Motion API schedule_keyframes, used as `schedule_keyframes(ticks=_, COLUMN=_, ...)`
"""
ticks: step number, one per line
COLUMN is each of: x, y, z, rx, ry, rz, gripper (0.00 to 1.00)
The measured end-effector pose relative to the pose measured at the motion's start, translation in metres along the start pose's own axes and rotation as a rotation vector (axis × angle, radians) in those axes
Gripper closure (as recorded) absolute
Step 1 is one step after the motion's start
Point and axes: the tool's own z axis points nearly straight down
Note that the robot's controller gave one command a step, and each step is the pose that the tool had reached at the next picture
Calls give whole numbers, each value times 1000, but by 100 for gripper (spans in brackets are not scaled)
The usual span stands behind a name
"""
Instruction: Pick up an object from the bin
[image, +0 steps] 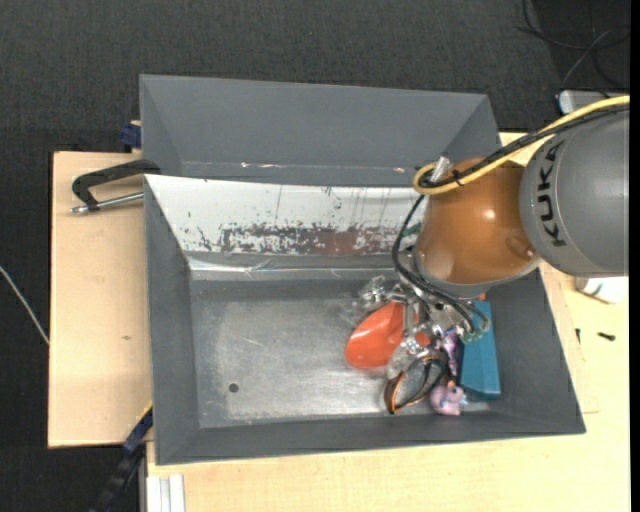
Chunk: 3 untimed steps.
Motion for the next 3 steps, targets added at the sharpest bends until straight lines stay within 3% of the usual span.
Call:
schedule_keyframes(ticks=1, x=-29, y=-20, z=34, rx=0, ry=3, rz=-21, gripper=100)
schedule_keyframes(ticks=2, x=-29, y=-20, z=34, rx=0, ry=3, rz=-21, gripper=100)
schedule_keyframes(ticks=3, x=-21, y=-17, z=-128, rx=2, ry=-3, rz=-32, gripper=100)
